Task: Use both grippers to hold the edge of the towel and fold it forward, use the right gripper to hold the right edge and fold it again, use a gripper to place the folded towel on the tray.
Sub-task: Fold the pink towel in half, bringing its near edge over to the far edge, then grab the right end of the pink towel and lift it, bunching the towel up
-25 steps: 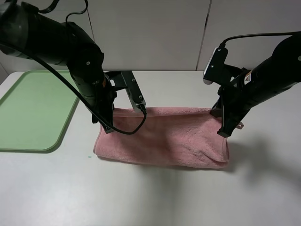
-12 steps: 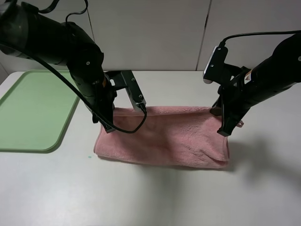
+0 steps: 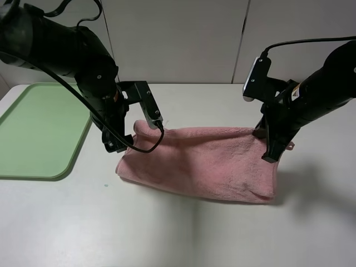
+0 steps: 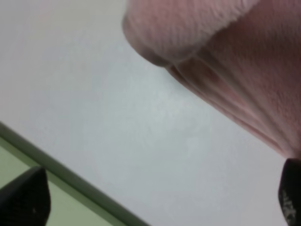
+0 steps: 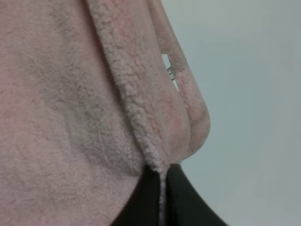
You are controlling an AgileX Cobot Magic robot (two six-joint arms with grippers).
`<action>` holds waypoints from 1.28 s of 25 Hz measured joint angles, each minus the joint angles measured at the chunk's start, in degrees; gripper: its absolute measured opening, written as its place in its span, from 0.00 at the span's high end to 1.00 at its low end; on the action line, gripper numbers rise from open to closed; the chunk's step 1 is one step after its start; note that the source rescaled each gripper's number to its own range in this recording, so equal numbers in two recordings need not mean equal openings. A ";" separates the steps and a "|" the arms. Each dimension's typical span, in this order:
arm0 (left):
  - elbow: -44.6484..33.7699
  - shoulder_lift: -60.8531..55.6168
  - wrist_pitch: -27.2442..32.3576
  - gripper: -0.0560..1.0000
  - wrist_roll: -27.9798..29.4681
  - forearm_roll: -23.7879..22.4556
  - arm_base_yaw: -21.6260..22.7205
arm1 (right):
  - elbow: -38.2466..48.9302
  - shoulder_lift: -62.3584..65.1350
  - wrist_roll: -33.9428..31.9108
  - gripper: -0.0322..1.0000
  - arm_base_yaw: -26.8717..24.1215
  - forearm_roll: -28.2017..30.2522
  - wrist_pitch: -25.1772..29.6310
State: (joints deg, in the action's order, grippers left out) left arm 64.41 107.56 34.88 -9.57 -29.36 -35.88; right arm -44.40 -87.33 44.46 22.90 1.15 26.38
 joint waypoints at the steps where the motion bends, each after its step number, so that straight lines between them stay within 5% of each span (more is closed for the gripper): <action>1: 0.00 0.00 0.00 0.02 0.01 -0.05 0.00 | 0.00 0.00 0.00 0.97 0.00 0.00 0.00; 12: 0.00 0.00 -0.69 0.00 0.19 -0.05 0.05 | 0.00 0.00 0.00 0.96 0.00 0.11 0.04; 14: 0.00 0.00 -0.80 0.00 0.19 -0.05 0.05 | 0.00 0.00 0.00 0.80 0.00 0.11 0.04; 17: 0.00 0.00 -0.85 0.00 0.19 -0.05 0.05 | 0.00 0.00 -0.06 0.26 0.00 0.11 -1.33; 19: 0.00 0.00 -0.85 0.00 0.19 -0.05 0.05 | 0.00 0.00 -0.33 0.10 0.00 0.11 -3.21; 22: 0.00 0.00 -0.85 0.00 0.19 -0.05 0.05 | 0.00 0.00 -0.46 0.02 0.00 0.16 -4.82; 32: 0.00 0.00 -0.85 0.00 0.19 -0.05 0.05 | 0.00 0.00 -1.17 0.00 0.00 0.15 -4.95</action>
State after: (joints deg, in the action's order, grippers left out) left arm 64.41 107.56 34.02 -9.38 -29.41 -35.84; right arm -44.40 -87.33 43.29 22.90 1.30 21.43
